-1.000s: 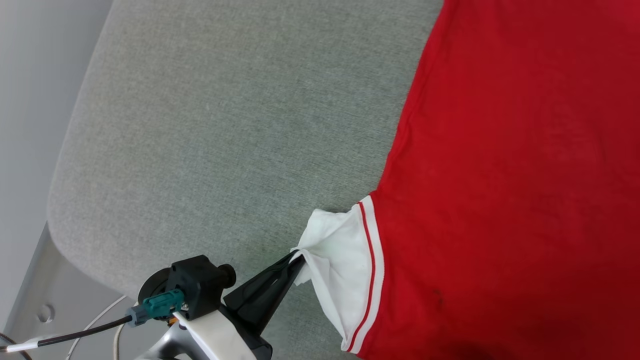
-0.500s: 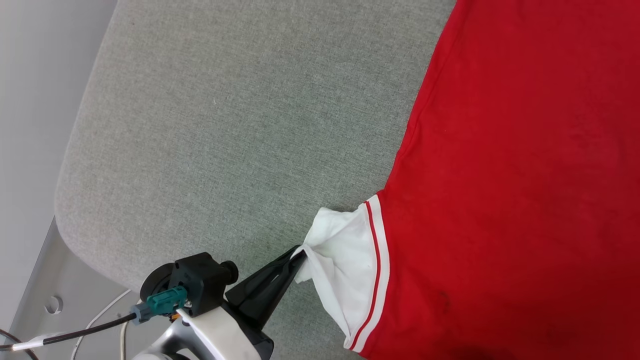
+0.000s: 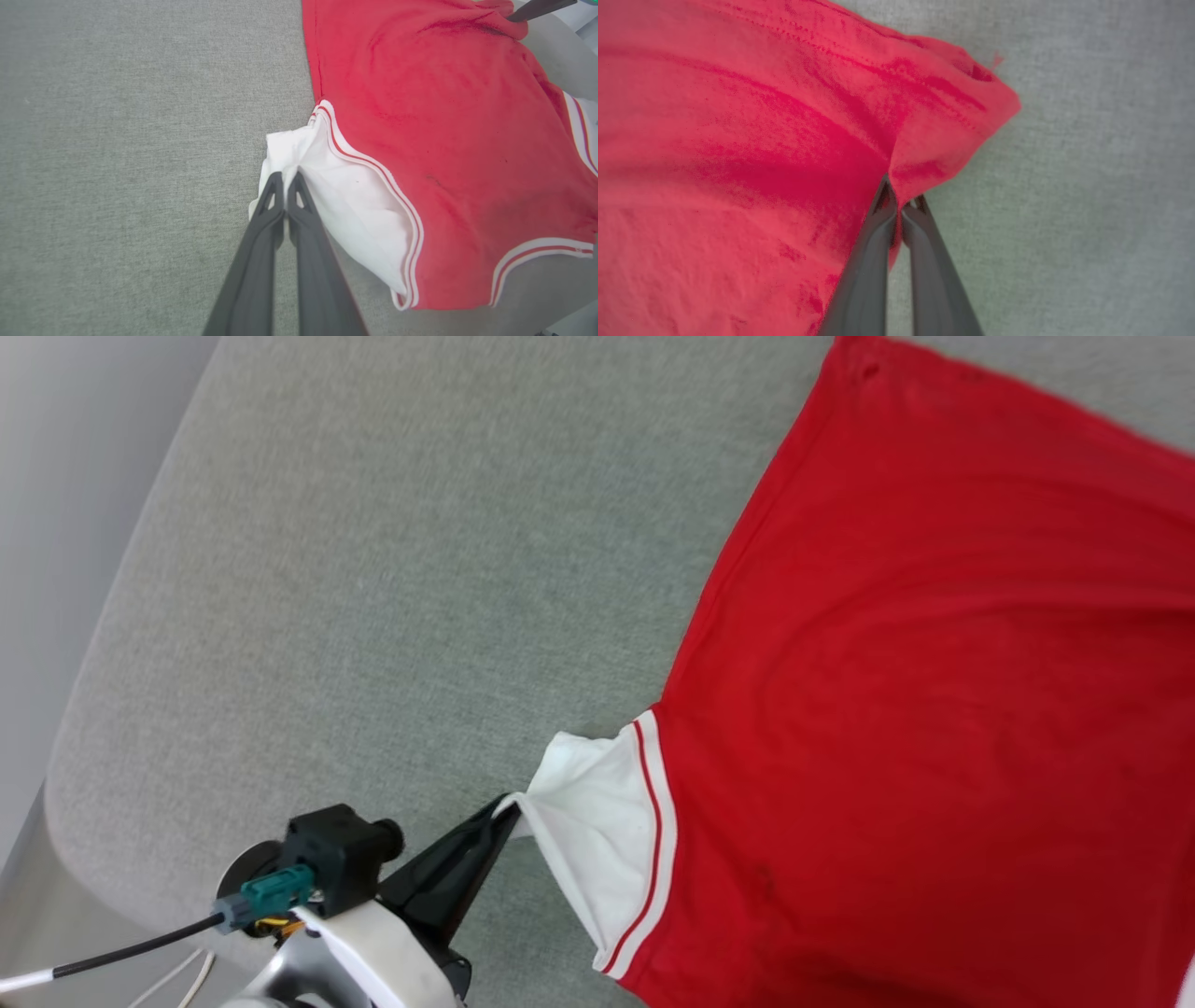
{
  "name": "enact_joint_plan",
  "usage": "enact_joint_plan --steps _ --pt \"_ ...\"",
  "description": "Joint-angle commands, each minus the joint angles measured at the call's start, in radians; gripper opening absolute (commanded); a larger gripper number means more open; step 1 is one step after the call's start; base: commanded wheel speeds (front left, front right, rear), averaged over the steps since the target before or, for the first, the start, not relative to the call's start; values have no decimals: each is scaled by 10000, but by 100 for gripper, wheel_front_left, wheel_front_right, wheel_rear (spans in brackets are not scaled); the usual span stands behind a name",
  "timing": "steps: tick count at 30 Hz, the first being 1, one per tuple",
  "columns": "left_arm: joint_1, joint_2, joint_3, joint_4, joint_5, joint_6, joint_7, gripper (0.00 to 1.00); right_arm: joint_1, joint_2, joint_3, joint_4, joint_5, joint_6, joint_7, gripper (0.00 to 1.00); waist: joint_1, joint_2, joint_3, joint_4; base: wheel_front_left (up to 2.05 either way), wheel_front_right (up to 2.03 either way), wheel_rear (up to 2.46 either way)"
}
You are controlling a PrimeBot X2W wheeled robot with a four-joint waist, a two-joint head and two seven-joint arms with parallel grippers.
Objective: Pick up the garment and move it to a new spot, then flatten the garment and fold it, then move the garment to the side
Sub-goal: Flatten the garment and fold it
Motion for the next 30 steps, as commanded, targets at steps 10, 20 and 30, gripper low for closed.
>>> enact_joint_plan --steps 10,20,30 --pt "1046 362 253 436 -478 314 -161 0 3159 951 -703 -1516 1824 -3 -513 0 -1 0 -1969 -1667 0 0 0" --pt "1586 546 457 778 -652 514 -422 0 6493 1711 -706 -3275 2930 -3 -769 0 -1 0 -2754 -2492 0 0 0" --pt "1668 165 318 1167 -708 607 -586 0 8349 2640 -683 -3342 3008 -3 -1503 0 -1 0 -3186 -2757 0 0 0"
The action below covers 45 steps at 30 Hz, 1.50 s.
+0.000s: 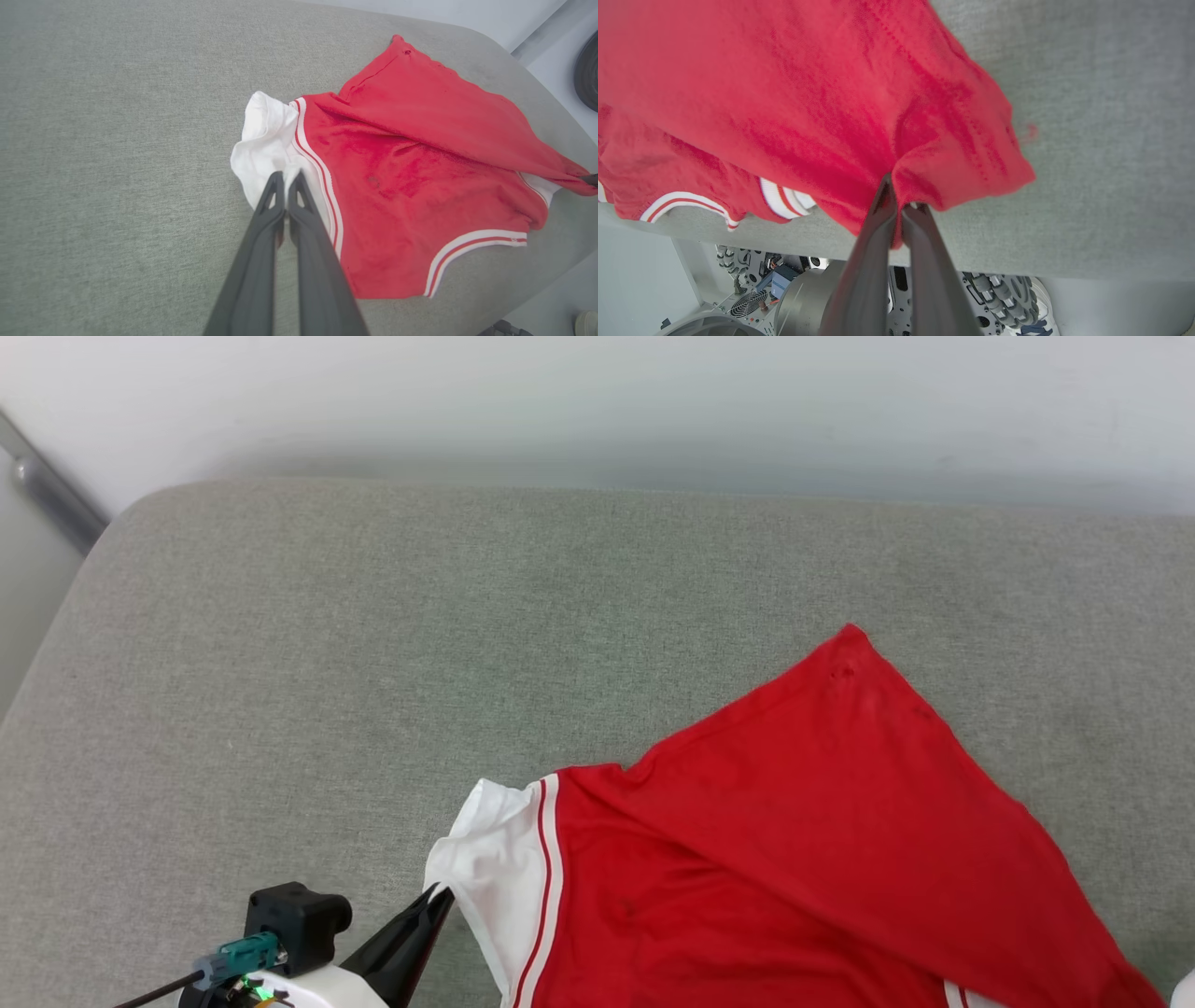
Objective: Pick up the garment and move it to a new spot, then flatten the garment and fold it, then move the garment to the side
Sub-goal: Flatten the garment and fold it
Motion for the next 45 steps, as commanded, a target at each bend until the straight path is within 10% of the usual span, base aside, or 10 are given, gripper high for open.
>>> enact_joint_plan --steps 1,5,7,21,33,45 --pt "97 -38 0 0 24 6 -48 0 137 15 25 41 34 -3 -60 0 2 -1 -32 -18 0 0 0" --pt "72 -67 -49 -31 17 15 -8 0 466 -353 501 270 145 -3 -571 0 2 -1 -119 -8 0 0 0" --pt "84 -27 -59 -73 19 26 29 0 465 -507 639 364 319 -3 -807 100 2 -1 -162 7 0 0 0" --pt "-282 74 -62 -883 319 197 75 0 -3028 -2313 2403 -1462 1000 -3 -112 100 2 -1 907 922 0 0 0" --pt "-1372 -512 -598 -1092 799 -206 105 0 -6519 -2502 3706 1369 -1118 -3 743 100 2 -1 2159 2262 0 0 0" --pt "-1691 -1020 -905 -648 839 -427 -176 0 -6599 -2967 4331 3665 -1568 -3 387 100 2 -1 2473 3031 0 0 0"
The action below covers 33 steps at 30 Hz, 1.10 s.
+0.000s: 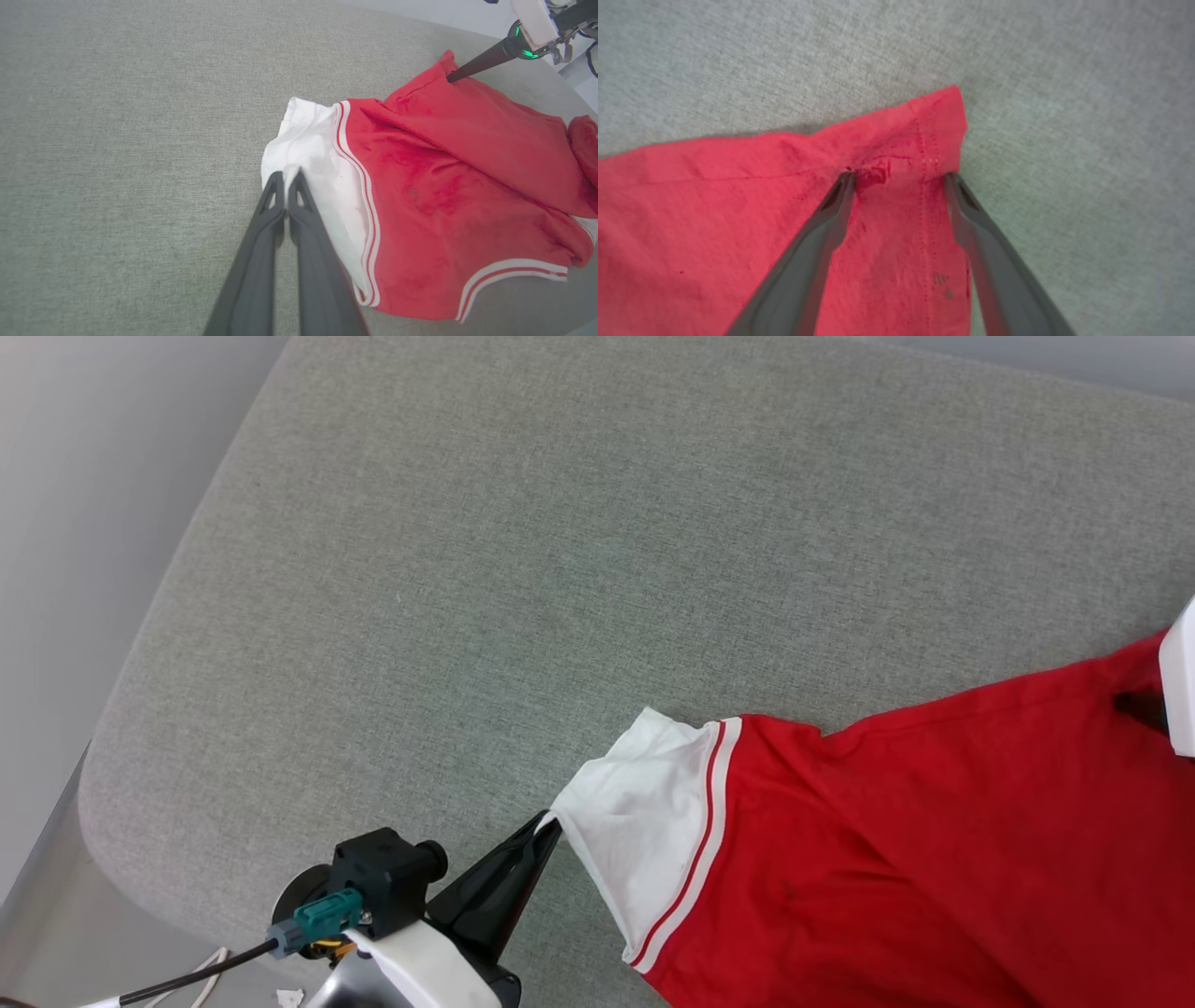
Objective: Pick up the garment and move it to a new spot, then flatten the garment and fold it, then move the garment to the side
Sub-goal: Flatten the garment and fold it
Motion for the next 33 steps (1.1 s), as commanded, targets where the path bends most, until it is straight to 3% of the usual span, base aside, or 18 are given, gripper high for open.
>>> enact_joint_plan --steps 1,2,3,4,5,18,27,33 --pt "-174 -99 -20 42 -29 -52 -90 0 390 54 267 482 49 -3 -106 100 -1 -1 37 74 0 0 0" --pt "-168 -111 -31 67 -43 -60 -94 0 454 25 286 579 59 -3 -186 100 -1 -1 39 91 0 0 0" --pt "-171 -119 -41 89 -52 -75 -110 0 513 3 251 699 44 -3 -253 85 -1 -1 35 106 0 0 0" --pt "-189 -135 -52 112 -61 -98 -122 0 569 -19 250 789 66 -5 -330 30 -1 -1 26 120 0 0 0" --pt "-205 -141 -54 133 -60 -115 -135 0 594 -38 227 868 94 -5 -439 0 -1 -1 13 127 0 0 0" --pt "-185 325 213 -25 23 98 -40 0 -440 -280 368 1076 1022 -3 -2798 0 -1 -1 -1149 -524 0 0 0" --pt "-162 1213 800 -696 154 502 304 0 -804 -298 611 782 1799 -3 -3977 0 -1 -1 -2494 -1327 0 0 0" --pt "-524 1915 1496 -1514 305 828 530 0 -829 -324 544 -114 2439 -3 -4636 0 -1 -1 -3320 -1926 0 0 0"
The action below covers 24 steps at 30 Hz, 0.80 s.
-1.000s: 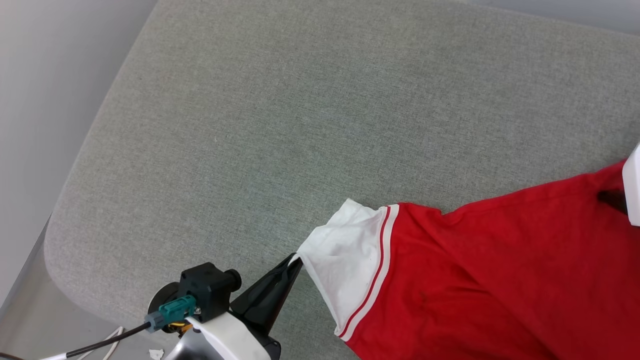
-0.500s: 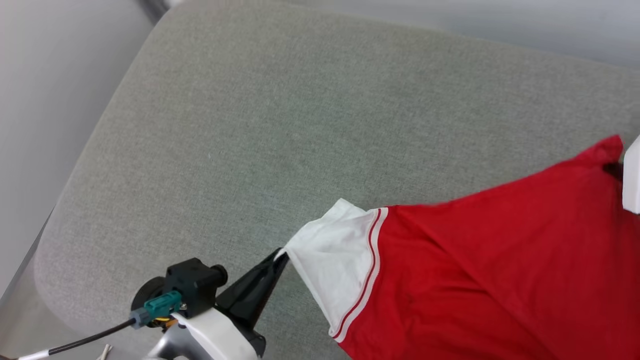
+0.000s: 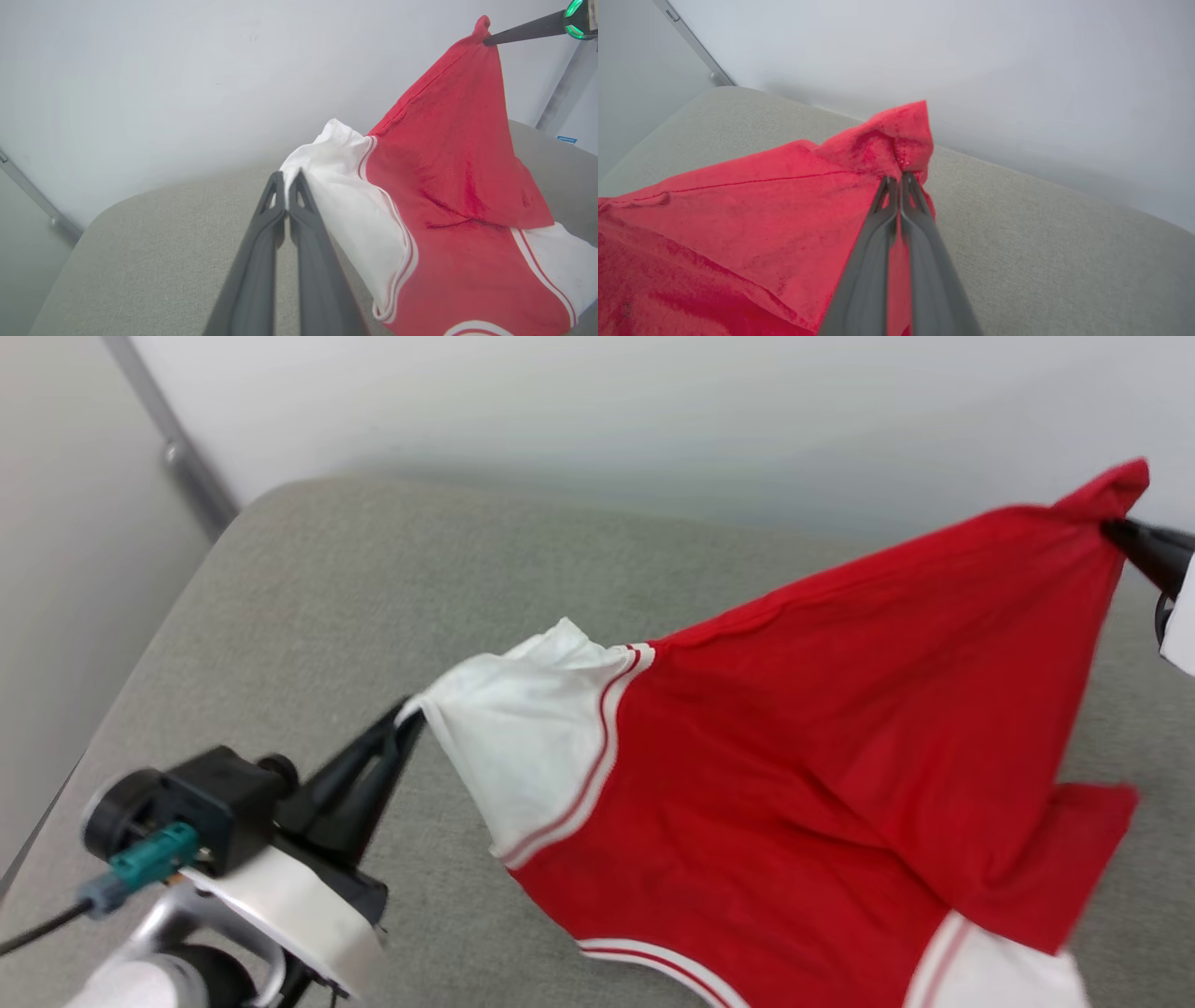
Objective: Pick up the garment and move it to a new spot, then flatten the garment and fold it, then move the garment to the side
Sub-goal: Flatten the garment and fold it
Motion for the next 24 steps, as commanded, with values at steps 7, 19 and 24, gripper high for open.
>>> enact_joint_plan --steps 7,19,24 --pt "-963 719 1067 -900 -3 221 271 0 -180 -246 -110 -1421 418 -3 -794 0 0 0 -1079 -1229 0 0 0" --pt "-3568 1011 2482 -1301 -138 19 189 0 -446 32 -787 -3490 919 -3 -832 0 0 0 -1224 -2457 0 0 0" --pt "-4453 895 2808 -1229 -130 2 14 0 -494 353 -1094 -3994 973 -3 -628 0 0 0 -1127 -2845 0 0 0"
